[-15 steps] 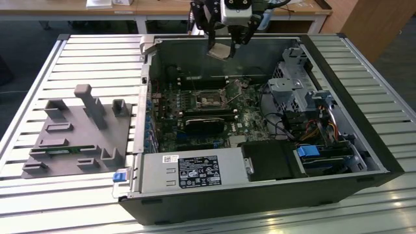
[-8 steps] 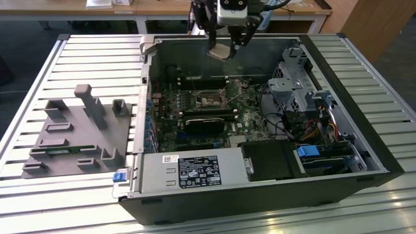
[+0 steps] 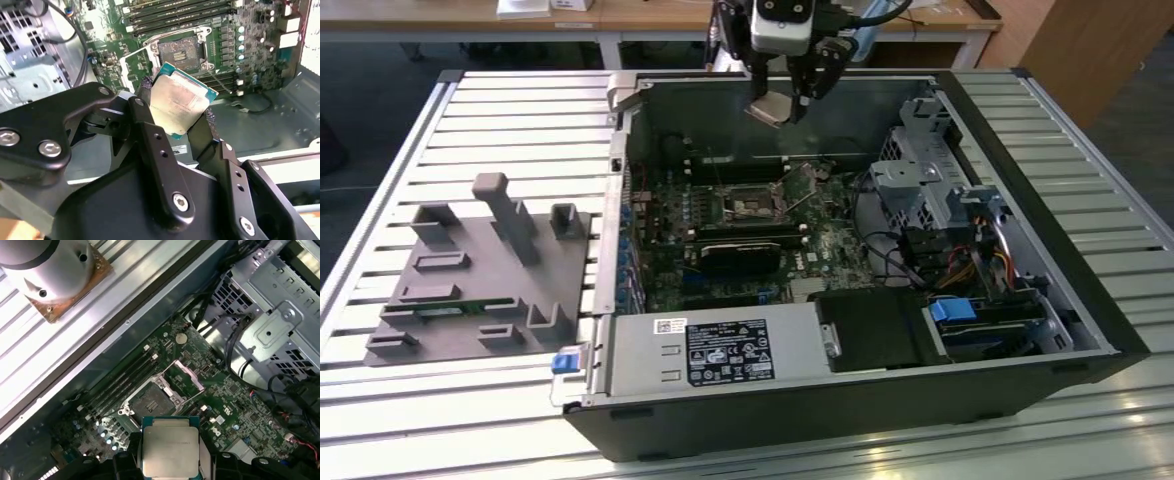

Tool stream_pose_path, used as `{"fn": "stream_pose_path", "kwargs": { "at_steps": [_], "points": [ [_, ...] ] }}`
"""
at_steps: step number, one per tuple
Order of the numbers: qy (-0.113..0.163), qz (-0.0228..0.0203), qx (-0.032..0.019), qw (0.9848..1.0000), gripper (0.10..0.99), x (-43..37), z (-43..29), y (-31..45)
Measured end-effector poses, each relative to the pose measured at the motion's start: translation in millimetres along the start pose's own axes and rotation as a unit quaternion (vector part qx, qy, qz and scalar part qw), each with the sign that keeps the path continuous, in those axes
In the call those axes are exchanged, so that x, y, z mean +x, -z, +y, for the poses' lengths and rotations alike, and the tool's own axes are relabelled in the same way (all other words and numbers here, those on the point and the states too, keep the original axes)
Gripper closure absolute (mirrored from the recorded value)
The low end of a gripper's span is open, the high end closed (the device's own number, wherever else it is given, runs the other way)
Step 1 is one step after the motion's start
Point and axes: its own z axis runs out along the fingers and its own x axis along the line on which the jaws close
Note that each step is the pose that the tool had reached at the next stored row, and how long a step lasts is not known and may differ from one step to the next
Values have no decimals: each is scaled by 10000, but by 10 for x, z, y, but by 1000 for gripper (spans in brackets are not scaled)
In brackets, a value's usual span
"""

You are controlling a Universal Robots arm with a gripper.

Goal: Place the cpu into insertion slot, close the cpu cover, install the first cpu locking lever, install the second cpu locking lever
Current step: 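Place the cpu into insertion slot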

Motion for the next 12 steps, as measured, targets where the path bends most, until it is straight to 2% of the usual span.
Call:
{"fn": "stream_pose_path", "kwargs": {
  "at_steps": [3,7,12],
  "points": [
    [-267,-22,-5,9996,545,0,-1,-9],
    [-585,-49,-11,9983,545,1,-2,-19],
    [-795,-67,-14,9968,545,2,-4,-28]
  ]
}}
